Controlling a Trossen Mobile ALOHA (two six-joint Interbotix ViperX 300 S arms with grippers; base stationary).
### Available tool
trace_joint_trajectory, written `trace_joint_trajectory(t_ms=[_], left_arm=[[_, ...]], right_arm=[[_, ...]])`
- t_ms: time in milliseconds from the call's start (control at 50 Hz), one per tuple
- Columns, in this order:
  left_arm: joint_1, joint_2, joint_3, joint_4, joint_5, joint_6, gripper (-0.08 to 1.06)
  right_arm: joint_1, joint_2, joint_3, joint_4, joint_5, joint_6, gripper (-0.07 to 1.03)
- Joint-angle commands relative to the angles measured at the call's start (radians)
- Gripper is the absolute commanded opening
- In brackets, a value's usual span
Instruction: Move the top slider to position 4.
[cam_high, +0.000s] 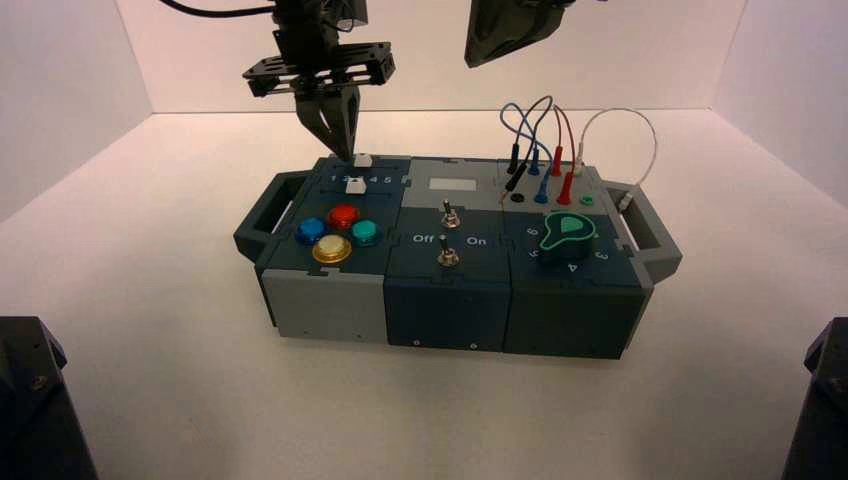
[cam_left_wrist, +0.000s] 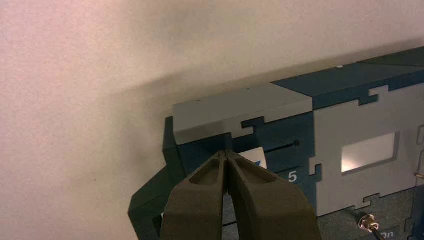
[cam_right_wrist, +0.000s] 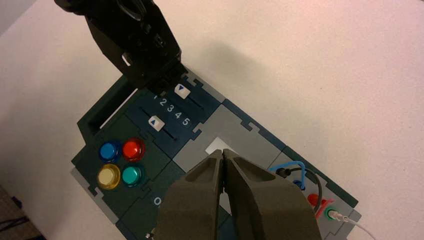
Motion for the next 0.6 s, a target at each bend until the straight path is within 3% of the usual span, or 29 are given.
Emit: trace_joint_trajectory(t_ms=[20,600], left_arm=[[-0.009,-0.015,-0.023,-0.005,-0.005,-0.005,-0.03],[-0.028,-0.014,-0.032,-0.018,-0.005,-0.005,-0.03]], right_arm=[[-0.005,-0.015,-0.031,0.002,-0.009,-0.002,-0.02],[-0.005,-0.014,-0.031,0.002,-0.009,-0.002,-0.02]])
